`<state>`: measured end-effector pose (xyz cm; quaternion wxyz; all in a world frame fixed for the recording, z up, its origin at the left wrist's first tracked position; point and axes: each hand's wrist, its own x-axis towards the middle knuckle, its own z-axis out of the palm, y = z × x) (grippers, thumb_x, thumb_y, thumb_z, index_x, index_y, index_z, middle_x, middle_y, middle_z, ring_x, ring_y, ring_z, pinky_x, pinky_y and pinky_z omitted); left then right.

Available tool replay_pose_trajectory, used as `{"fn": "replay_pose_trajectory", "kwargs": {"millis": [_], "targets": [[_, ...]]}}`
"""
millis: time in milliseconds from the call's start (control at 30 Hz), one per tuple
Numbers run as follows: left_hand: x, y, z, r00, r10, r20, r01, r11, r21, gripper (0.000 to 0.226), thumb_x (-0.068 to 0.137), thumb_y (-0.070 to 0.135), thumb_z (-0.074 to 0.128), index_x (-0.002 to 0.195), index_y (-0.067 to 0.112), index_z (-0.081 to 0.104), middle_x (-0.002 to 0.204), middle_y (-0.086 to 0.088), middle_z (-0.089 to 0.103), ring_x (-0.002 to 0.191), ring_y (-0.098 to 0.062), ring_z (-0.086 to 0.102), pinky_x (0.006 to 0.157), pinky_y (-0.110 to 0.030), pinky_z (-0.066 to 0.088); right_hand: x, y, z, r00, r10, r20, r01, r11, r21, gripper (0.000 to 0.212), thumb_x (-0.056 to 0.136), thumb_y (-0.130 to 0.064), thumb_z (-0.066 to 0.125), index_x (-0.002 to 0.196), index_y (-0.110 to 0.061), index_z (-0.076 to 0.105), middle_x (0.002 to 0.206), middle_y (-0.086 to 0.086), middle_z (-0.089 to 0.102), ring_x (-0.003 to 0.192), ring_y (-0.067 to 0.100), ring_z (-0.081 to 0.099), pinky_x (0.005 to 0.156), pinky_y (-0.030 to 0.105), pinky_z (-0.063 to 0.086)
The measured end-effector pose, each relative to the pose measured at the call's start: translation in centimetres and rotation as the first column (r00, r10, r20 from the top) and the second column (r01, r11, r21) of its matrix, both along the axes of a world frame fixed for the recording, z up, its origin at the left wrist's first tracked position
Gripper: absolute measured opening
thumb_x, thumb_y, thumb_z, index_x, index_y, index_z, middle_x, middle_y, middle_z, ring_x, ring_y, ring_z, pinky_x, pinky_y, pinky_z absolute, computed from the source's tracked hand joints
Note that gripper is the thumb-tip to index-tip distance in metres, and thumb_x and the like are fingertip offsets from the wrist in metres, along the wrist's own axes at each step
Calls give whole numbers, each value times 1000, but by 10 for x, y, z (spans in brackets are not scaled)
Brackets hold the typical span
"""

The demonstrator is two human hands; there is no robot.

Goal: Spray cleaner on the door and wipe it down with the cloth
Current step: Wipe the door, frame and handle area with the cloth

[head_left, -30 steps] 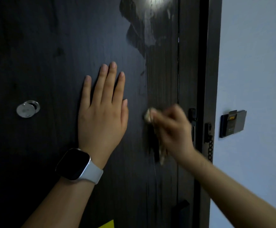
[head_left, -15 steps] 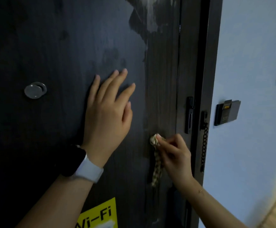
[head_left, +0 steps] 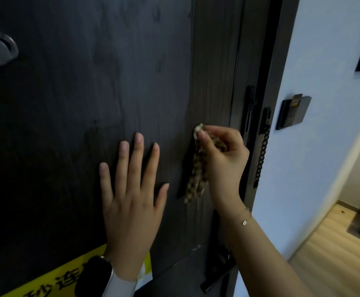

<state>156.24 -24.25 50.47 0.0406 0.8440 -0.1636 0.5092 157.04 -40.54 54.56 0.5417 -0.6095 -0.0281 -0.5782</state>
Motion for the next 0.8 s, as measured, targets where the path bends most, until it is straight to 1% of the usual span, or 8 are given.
{"fn": "replay_pose_trajectory", "kwargs": {"millis": [67,133,267,367,467,567,667,800], "targets": [[0,0,-1,1000,15,5,-16,1000,11,74,92,45,48,154,18,19,162,-9,2,150,-27,1,119,-49,-5,4,0,-16,999,15,30,-16,1000,26,6,81,-2,75,83,-3,69,89,11,61,84,12,61,78,17,47],[1,0,-2,1000,26,7,-26,999,19,74,92,46,48,154,18,17,162,-9,1,150,-28,0,119,-49,-6,3,2,-60,1000,2,-1,-2,999,38,10,79,5,73,76,0,65,84,10,56,79,8,56,75,14,45],[1,-2,-2,999,34,9,-34,999,11,75,93,48,48,155,19,17,162,-8,0,149,-27,-1,119,-49,-6,-10,7,-151,973,22,-230,24,981,192,16,75,8,74,70,-5,65,82,7,57,76,6,58,72,14,46],[2,-2,-3,1000,21,9,-21,1000,3,75,93,48,49,155,20,16,162,-7,-1,149,-26,-4,119,-48,-7,-7,7,-134,978,13,-206,24,984,177,21,76,8,74,69,-9,64,82,5,56,76,7,57,72,14,46],[1,-2,-3,1000,16,4,-16,1000,0,76,93,47,50,155,21,15,162,-5,-4,149,-25,-6,119,-48,-8,1,4,-62,999,-16,-39,16,1000,11,16,79,5,74,73,-6,63,82,7,54,76,7,54,72,11,42],[0,-3,-2,1000,2,-10,-2,1000,0,77,93,46,50,155,21,12,162,-5,-4,149,-24,-8,119,-48,-8,11,-1,-16,997,-8,81,10,999,-31,7,81,2,74,79,-2,68,85,10,54,79,9,53,74,13,43],[0,-2,-3,1000,0,-2,0,1000,-13,77,93,46,52,155,22,13,162,-5,-3,149,-24,-8,119,-47,-8,9,-2,-59,999,-47,23,48,998,-47,10,80,4,73,76,-1,66,83,7,52,77,8,52,72,12,42],[1,-2,-3,1000,-11,6,11,1000,-22,78,93,44,58,155,21,16,162,-8,4,149,-28,-1,119,-47,-9,-5,-2,-139,982,-10,-188,33,992,120,16,78,6,73,73,-9,67,82,-2,54,76,3,54,70,10,44]]}}
